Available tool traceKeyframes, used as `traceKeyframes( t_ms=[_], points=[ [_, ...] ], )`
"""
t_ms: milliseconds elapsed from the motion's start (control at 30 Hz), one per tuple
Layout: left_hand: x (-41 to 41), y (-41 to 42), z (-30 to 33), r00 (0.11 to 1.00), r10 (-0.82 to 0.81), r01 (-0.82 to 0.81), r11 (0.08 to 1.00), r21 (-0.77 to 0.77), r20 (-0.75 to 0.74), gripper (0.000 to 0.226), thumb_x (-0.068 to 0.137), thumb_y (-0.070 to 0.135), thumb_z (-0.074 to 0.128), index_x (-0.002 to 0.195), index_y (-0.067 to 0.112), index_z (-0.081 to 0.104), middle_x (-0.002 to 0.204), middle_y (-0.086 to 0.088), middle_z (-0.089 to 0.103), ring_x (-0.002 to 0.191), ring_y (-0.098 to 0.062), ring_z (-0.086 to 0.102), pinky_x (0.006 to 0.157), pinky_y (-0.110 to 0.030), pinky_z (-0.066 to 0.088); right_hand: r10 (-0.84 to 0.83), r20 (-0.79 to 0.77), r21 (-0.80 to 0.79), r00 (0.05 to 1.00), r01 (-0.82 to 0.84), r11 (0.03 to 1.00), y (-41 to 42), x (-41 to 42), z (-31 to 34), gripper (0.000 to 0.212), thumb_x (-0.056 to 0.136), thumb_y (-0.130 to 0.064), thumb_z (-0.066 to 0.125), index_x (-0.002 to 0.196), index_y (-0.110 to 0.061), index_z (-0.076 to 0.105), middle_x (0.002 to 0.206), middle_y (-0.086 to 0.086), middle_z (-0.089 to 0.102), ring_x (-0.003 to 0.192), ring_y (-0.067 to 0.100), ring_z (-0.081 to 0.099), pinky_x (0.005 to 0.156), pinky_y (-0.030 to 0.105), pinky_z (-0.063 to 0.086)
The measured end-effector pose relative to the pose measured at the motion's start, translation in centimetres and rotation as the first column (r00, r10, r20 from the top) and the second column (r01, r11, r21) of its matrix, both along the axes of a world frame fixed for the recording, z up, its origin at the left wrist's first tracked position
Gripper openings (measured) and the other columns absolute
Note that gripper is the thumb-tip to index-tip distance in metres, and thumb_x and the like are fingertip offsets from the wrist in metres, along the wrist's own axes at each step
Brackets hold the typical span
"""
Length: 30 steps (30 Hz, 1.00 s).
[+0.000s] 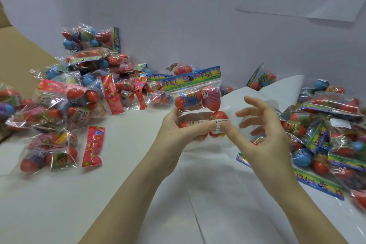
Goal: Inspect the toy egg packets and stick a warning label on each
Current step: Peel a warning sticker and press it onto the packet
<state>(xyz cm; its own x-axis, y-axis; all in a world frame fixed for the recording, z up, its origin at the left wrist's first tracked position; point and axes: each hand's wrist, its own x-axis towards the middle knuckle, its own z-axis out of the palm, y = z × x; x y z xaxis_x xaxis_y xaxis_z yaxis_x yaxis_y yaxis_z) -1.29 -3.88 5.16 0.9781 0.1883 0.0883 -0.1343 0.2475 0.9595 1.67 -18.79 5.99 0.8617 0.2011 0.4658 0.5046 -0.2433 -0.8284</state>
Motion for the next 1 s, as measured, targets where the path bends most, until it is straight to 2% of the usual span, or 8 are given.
traceKeyframes(
  t_ms=[100,167,333,500,600,667,833,1000],
  points=[
    [-0.07,-0.17,0.08,1.000,-0.027,0.027,1.000,0.012,0.011,0.056,0.057,0.008,0.081,0.109,0.013,0.061,0.081,0.001,0.073,0.069,-0.011,0.066,0.056,-0.017,0.048,0.214,-0.247,0.188,0.945,-0.170,0.967,-0.02,0.57,0.01,0.047,0.054,-0.050,0.066,0.098,-0.035,0.061,0.082,-0.018,0.071,0.077,0.000,0.065,0.068,0.012,0.049],
    [-0.08,-0.32,0.08,0.999,-0.040,0.040,0.999,0.022,0.019,0.056,0.058,0.010,0.078,0.111,0.009,0.060,0.078,0.002,0.071,0.064,-0.008,0.063,0.054,-0.017,0.047,0.298,-0.289,0.269,0.910,-0.222,0.937,0.04,0.70,-0.17,0.038,0.055,-0.044,0.067,0.089,-0.027,0.069,0.078,-0.008,0.074,0.071,0.006,0.068,0.063,0.015,0.051],
    [-0.02,-0.15,0.10,0.999,-0.052,0.052,0.999,-0.011,0.009,0.050,0.057,0.009,0.073,0.106,0.012,0.062,0.076,0.003,0.071,0.064,-0.007,0.063,0.053,-0.016,0.047,0.449,-0.413,0.393,0.792,-0.290,0.873,-0.34,0.79,-0.16,0.048,0.057,-0.045,0.067,0.091,-0.012,0.075,0.085,0.006,0.074,0.075,0.015,0.069,0.063,0.018,0.052],
    [-0.04,0.10,0.17,0.997,-0.074,0.074,0.996,-0.052,0.016,0.043,0.059,0.006,0.075,0.099,0.015,0.063,0.080,-0.001,0.073,0.068,-0.009,0.065,0.055,-0.016,0.048,0.466,-0.455,0.479,0.759,-0.232,0.846,-0.23,0.89,0.17,0.033,0.063,-0.047,0.063,0.084,-0.025,0.077,0.084,0.004,0.074,0.074,0.019,0.071,0.060,0.021,0.054],
    [-0.15,0.12,0.21,0.997,-0.066,0.069,0.996,-0.063,0.042,0.040,0.059,0.003,0.077,0.096,0.015,0.064,0.075,0.002,0.072,0.065,-0.007,0.065,0.053,-0.015,0.048,0.424,-0.442,0.452,0.791,-0.212,0.866,-0.12,0.61,0.26,0.062,0.046,-0.047,0.081,0.101,-0.019,0.070,0.092,0.001,0.074,0.077,0.016,0.070,0.061,0.020,0.054],
    [-0.21,0.14,0.27,0.996,-0.067,0.070,0.996,-0.059,0.050,0.040,0.060,0.005,0.074,0.098,0.013,0.063,0.076,0.002,0.072,0.064,-0.007,0.065,0.053,-0.015,0.048,0.417,-0.483,0.450,0.770,-0.190,0.873,-0.24,0.63,0.16,0.070,0.046,-0.035,0.078,0.110,-0.013,0.064,0.090,0.000,0.074,0.076,0.013,0.070,0.062,0.019,0.054],
    [-0.30,0.08,0.36,0.997,-0.054,0.056,0.998,-0.022,0.053,0.045,0.059,0.009,0.071,0.102,0.015,0.061,0.080,0.002,0.074,0.071,-0.010,0.068,0.056,-0.017,0.049,0.579,-0.549,0.531,0.603,-0.284,0.799,-0.63,0.65,0.23,0.041,0.046,-0.032,0.085,0.082,-0.014,0.076,0.088,0.001,0.073,0.080,0.009,0.068,0.068,0.017,0.053],
    [-0.15,-0.02,0.21,0.999,-0.012,0.011,1.000,0.010,0.041,0.047,0.056,0.011,0.073,0.101,0.017,0.062,0.086,0.001,0.075,0.075,-0.013,0.069,0.055,-0.018,0.049,0.431,-0.457,0.483,0.778,-0.190,0.855,-0.23,0.57,0.49,0.027,0.043,-0.024,0.075,0.069,-0.022,0.077,0.076,-0.002,0.074,0.071,0.007,0.068,0.063,0.013,0.051]
  ],
)
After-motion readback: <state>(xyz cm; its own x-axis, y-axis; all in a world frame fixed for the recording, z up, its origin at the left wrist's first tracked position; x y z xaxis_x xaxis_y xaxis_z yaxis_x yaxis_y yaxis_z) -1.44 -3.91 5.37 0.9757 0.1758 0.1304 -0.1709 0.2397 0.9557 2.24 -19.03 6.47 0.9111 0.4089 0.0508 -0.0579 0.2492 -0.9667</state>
